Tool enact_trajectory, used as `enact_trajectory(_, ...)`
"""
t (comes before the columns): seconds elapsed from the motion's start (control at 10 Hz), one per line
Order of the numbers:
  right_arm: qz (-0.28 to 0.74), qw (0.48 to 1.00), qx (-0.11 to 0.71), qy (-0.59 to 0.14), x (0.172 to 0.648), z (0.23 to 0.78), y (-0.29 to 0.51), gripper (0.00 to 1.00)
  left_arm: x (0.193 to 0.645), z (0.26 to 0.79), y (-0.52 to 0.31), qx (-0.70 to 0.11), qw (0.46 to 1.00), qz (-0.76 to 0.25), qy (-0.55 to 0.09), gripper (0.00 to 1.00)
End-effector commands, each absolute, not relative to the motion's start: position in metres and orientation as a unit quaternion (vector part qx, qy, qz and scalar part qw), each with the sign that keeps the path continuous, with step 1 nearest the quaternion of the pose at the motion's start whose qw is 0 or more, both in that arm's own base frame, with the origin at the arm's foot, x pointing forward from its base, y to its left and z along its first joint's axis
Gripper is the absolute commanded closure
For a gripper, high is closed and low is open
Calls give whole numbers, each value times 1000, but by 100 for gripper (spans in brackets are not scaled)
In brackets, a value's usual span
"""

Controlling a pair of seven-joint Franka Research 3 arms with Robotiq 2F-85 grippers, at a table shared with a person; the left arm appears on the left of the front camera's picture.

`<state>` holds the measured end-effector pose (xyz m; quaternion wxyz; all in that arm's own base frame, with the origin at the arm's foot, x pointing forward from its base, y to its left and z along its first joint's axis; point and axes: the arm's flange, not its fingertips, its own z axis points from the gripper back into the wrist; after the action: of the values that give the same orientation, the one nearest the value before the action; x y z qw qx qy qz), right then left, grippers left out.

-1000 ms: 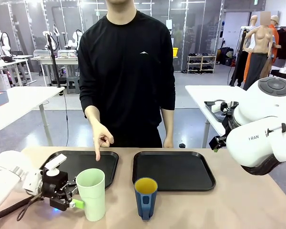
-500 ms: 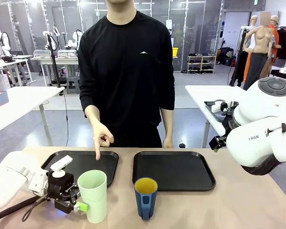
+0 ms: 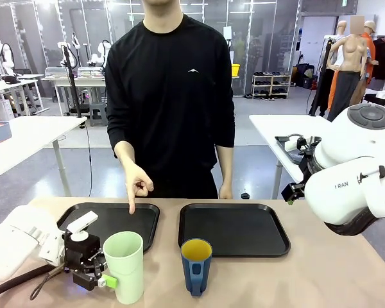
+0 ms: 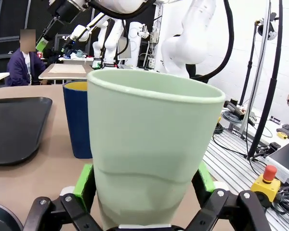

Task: Sort and store the cups by type.
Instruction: Pick up the Reusable plastic cup.

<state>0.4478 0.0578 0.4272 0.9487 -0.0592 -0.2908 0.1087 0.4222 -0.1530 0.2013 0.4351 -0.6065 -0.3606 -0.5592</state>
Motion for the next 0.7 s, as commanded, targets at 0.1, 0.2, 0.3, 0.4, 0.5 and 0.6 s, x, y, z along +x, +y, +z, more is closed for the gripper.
enact_trajectory(0.1,111,948,-62,-290,448,427,58,0,433,196,-161,-602,429,-566,-365,0)
enact_trajectory(0.2,111,948,-62,-290,448,427,58,0,435,195,-163,-599,432,-568,-363,0)
enact_trajectory(0.3,111,948,-62,-290,448,427,58,0,436,195,-166,-603,430,-569,-358,0)
enact_trajectory(0.4,111,948,-62,-290,448,427,58,0,435,195,-167,-608,426,-569,-353,0)
enact_trajectory(0.5,111,948,-62,-290,448,427,58,0,434,195,-168,-614,422,-569,-348,0)
enact_trajectory(0.6,111,948,-62,-290,448,427,58,0,432,195,-168,-616,416,-576,-340,0)
